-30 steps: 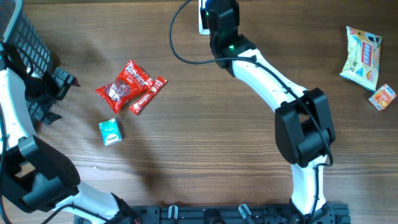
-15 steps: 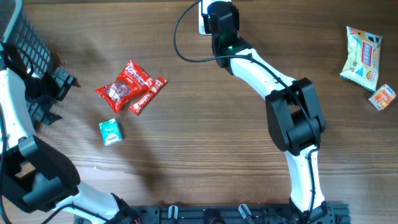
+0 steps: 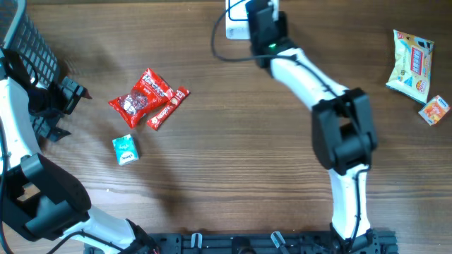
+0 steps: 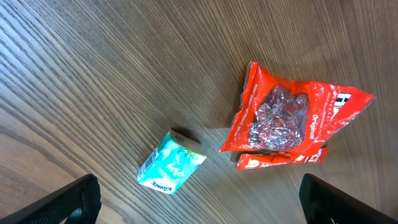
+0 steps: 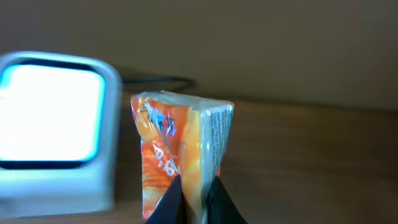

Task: Scan the item barcode
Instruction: 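Hold the orange pack in front of the white scanner window, then carry the orange pack to the right corner beside the other Kleenex pack, release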

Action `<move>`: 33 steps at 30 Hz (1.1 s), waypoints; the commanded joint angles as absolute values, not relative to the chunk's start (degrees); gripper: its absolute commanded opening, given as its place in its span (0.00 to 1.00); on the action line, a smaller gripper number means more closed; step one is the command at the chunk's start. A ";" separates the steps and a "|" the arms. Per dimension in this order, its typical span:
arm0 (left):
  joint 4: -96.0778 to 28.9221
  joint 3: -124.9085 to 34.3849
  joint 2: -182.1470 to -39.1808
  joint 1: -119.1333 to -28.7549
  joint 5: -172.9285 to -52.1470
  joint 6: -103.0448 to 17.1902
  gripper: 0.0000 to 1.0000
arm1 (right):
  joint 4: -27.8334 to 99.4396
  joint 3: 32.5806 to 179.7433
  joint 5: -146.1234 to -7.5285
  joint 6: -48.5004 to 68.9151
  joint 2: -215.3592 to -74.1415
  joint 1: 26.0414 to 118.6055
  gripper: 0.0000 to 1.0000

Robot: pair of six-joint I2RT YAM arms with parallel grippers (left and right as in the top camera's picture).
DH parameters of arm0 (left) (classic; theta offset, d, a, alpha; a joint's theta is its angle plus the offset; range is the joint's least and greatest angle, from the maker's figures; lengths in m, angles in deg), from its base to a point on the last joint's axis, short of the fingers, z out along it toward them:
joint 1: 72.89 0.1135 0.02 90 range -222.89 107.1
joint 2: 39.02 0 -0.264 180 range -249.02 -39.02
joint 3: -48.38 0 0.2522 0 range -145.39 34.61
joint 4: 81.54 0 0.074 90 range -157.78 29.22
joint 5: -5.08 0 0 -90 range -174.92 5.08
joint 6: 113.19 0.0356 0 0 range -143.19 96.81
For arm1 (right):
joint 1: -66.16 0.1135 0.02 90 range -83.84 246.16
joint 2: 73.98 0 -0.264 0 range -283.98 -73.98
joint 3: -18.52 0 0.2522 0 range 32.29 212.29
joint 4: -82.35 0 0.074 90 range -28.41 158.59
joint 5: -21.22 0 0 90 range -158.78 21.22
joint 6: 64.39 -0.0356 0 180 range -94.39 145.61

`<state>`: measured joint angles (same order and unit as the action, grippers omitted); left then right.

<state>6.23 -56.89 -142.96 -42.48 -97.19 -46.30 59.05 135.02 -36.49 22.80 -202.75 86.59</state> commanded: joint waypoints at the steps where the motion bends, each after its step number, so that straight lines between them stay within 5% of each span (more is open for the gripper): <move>1: 6.45 -57.33 -142.85 -41.50 -96.91 -47.66 1.00 | 55.14 138.06 -36.84 20.24 -193.28 79.09 0.04; 8: 6.39 -57.33 -142.85 -41.50 -96.91 -47.66 1.00 | 41.26 138.06 -36.84 20.17 -188.45 69.76 0.04; 20: 6.19 -57.33 -142.85 -41.50 -96.89 -47.64 1.00 | 16.67 137.60 -48.82 -2.47 -188.93 49.36 0.04; 33: 6.23 -57.33 -142.85 -41.50 -96.89 -47.64 1.00 | 19.22 127.70 -55.57 -8.00 -188.96 31.90 0.04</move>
<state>6.21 -56.89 -142.96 -42.44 -97.22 -46.30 17.94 129.36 -53.34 -5.75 -188.15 33.89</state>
